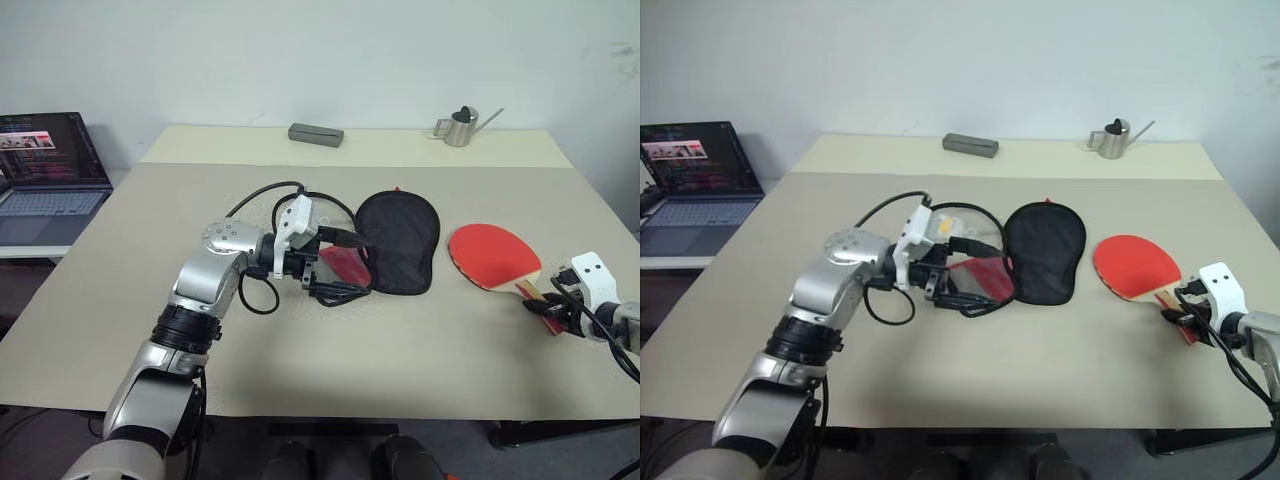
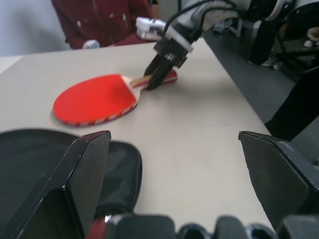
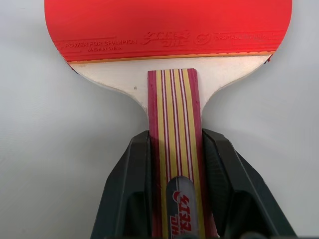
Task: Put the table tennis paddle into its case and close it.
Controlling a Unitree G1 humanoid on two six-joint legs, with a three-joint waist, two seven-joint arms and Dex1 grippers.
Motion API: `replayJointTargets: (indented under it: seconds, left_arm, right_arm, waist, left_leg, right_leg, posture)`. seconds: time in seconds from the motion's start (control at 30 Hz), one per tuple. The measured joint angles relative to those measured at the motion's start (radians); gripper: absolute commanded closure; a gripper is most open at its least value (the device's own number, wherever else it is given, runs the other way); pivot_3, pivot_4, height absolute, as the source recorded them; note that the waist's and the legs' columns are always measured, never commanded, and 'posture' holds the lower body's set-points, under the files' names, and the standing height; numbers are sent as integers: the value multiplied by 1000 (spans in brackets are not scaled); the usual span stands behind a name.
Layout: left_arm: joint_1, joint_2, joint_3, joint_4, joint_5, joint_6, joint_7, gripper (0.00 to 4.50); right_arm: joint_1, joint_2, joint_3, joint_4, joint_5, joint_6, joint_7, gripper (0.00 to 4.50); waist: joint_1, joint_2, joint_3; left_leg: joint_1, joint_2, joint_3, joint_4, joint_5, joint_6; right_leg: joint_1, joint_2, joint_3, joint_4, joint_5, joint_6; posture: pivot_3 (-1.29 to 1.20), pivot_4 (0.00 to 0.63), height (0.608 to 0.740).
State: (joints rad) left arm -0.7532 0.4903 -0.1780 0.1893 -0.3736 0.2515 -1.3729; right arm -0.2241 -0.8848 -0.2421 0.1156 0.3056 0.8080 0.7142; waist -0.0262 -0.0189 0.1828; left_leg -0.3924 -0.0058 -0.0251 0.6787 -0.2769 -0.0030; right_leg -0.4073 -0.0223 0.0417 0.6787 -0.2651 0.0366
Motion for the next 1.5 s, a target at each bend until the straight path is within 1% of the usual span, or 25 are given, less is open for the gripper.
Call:
replayJointTargets:
  seconds: [0.17,0.27,0.47,0.63,0.73,0.87,1.03,1.33,1.5]
  left_arm:
    - [19,44,43,-3,-6,15,18,0]
    - [28,61,63,-5,-11,31,31,0]
    - [29,84,84,-3,-17,30,35,0]
    - [34,143,127,33,-19,6,29,0]
    - [41,155,147,37,-19,1,31,0]
    - [76,157,157,19,-21,3,41,0]
    - [120,160,184,5,-29,3,57,0]
    - [121,156,213,14,-49,-23,77,0]
    - [120,169,226,57,-44,-44,83,0]
  right_arm:
    - [29,-38,-97,-18,6,58,-31,3437]
    - [29,-50,-128,-85,21,93,-40,3437]
    - [-36,-27,-131,-232,77,194,-74,3437]
    - [-189,84,-93,-362,136,324,-167,3437]
    - [-241,161,-48,-398,149,381,-225,3437]
    - [-301,286,23,-402,147,437,-312,3437]
    - [-349,440,68,-399,133,476,-431,3437]
    - [-428,666,101,-344,77,491,-587,3437]
    - [-446,752,115,-274,41,484,-650,3437]
  waist:
    - [1,0,0]
    - [-6,0,0]
    - [-10,0,0]
    - [-11,0,0]
    - [-5,0,0]
    - [-1,0,0]
    - [-4,0,0]
    - [-6,0,0]
    - [-7,0,0]
  left_leg:
    - [0,0,0,0,0,0]
    - [0,0,0,0,0,0]
    - [1,0,1,-1,0,0]
    - [0,1,0,-1,0,0]
    - [-3,0,0,0,0,0]
    - [-7,0,-1,0,0,0]
    - [-9,0,0,-1,0,0]
    - [-9,0,1,-1,0,0]
    - [-9,0,1,-1,0,0]
  right_leg:
    - [0,0,0,0,0,0]
    - [0,0,0,0,0,0]
    - [0,0,0,0,0,0]
    - [-1,0,0,0,0,0]
    - [-3,0,0,-1,0,0]
    - [-7,-1,0,0,0,0]
    - [-11,-1,0,1,0,0]
    - [-13,-1,0,2,0,-1]
    - [-13,-1,0,2,0,-1]
  posture:
    - [0,150,740]
    - [0,150,740]
    - [0,150,740]
    - [0,150,740]
    - [0,150,740]
    - [0,150,740]
    - [0,150,740]
    - [0,150,740]
    - [0,150,740]
